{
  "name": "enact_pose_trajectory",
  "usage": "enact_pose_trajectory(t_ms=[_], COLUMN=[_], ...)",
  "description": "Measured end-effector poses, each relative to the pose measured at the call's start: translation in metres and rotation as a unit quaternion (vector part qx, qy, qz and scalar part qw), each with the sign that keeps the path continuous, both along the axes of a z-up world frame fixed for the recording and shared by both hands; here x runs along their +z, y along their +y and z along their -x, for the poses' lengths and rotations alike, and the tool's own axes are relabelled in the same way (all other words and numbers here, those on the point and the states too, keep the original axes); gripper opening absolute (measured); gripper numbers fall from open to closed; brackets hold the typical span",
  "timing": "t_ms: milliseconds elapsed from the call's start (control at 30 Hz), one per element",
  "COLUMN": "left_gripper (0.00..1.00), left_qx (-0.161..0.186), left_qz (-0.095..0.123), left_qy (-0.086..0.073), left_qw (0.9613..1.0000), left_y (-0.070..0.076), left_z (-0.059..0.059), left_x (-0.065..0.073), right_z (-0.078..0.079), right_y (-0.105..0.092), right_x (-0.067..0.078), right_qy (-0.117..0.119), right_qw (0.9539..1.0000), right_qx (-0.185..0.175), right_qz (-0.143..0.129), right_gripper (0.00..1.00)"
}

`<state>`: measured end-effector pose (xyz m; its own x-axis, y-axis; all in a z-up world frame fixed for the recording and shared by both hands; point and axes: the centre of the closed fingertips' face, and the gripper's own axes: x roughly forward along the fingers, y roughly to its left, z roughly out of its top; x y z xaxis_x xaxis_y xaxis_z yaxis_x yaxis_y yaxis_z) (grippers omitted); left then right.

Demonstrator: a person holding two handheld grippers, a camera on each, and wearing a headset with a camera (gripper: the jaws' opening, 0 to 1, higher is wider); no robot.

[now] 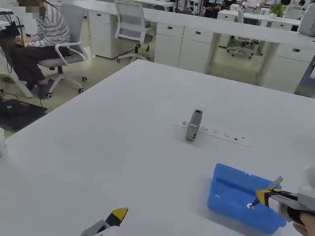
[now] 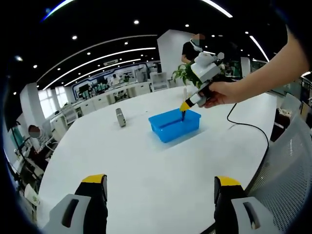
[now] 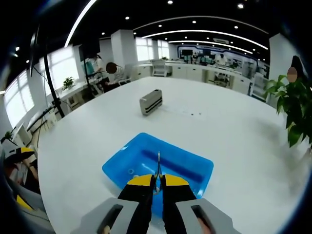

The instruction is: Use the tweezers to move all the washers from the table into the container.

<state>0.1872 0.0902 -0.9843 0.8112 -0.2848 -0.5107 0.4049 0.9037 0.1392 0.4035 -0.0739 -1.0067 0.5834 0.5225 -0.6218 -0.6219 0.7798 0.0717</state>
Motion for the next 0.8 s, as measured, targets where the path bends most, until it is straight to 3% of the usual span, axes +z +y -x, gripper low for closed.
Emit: enact_pose_trajectory(t_ms=[200,433,700,800], left_gripper=[0.93,0.92,0.91,0.91], left_qx=[0.011,0.036,0.057,0.055], left_qz=[-0.009,-0.023,-0.040,-0.051], left_qy=[0.000,0.009,0.014,0.011], left_qw=[0.9999,0.9991,0.9975,0.9971], left_y=[0.004,0.015,0.024,0.023], left_z=[-0.001,-0.002,-0.003,-0.003], left_x=[-0.002,-0.007,-0.010,-0.010], right_z=[-0.006,0.000,0.007,0.007], right_y=[-0.001,0.005,0.006,0.006], right_x=[-0.016,-0.015,-0.022,-0.022], right_qy=[0.004,0.004,-0.004,-0.005], right_qw=[1.0000,0.9998,0.9985,0.9985], right_qx=[0.007,0.022,0.049,0.053], right_qz=[0.005,-0.002,0.022,0.016], right_gripper=[0.02,0.03,0.03,0.03])
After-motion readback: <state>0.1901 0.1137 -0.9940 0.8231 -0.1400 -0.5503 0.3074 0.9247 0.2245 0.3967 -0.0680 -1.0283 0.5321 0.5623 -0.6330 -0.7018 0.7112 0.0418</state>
